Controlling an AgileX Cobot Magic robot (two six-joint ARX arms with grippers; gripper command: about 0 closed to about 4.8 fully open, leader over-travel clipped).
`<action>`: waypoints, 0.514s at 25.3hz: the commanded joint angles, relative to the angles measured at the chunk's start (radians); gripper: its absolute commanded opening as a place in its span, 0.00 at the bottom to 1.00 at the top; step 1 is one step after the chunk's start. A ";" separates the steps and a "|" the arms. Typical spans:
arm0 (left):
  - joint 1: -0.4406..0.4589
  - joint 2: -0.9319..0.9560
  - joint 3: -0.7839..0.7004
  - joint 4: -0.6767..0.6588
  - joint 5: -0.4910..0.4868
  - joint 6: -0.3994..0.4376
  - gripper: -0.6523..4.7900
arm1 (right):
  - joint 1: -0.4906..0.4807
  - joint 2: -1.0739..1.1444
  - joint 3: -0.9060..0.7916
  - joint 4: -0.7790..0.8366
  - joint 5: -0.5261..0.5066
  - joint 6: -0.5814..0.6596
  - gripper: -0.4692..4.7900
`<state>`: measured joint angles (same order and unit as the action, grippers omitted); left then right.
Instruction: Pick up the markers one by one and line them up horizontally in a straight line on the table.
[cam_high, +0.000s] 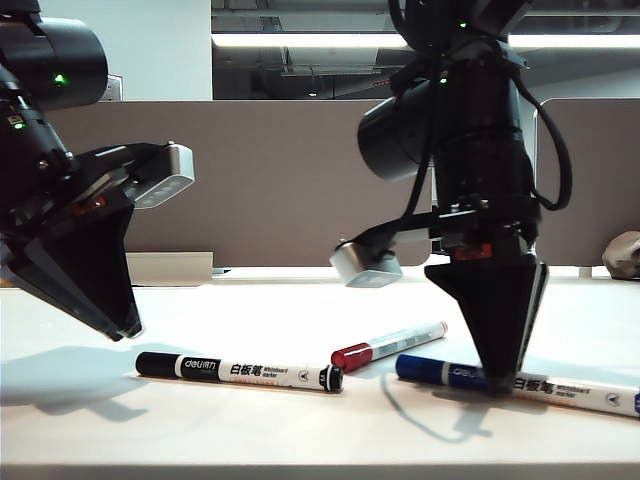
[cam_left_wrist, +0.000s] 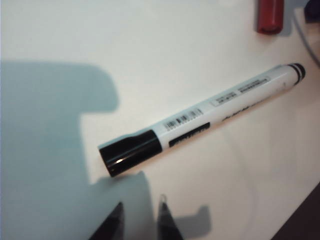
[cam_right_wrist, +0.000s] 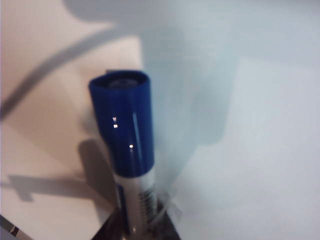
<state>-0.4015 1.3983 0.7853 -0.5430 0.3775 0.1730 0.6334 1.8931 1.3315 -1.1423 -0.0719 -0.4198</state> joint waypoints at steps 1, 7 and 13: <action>0.001 -0.004 0.005 -0.002 0.000 0.015 0.28 | 0.031 0.003 0.003 0.011 -0.013 -0.033 0.27; 0.001 -0.004 0.005 -0.003 -0.001 0.014 0.28 | 0.061 0.003 0.003 -0.003 -0.017 -0.054 0.27; 0.001 -0.004 0.005 -0.002 0.000 0.014 0.28 | 0.080 0.003 0.003 -0.011 -0.033 -0.053 0.27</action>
<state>-0.4011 1.3983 0.7853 -0.5430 0.3771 0.1841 0.7063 1.8946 1.3315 -1.1465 -0.0837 -0.4683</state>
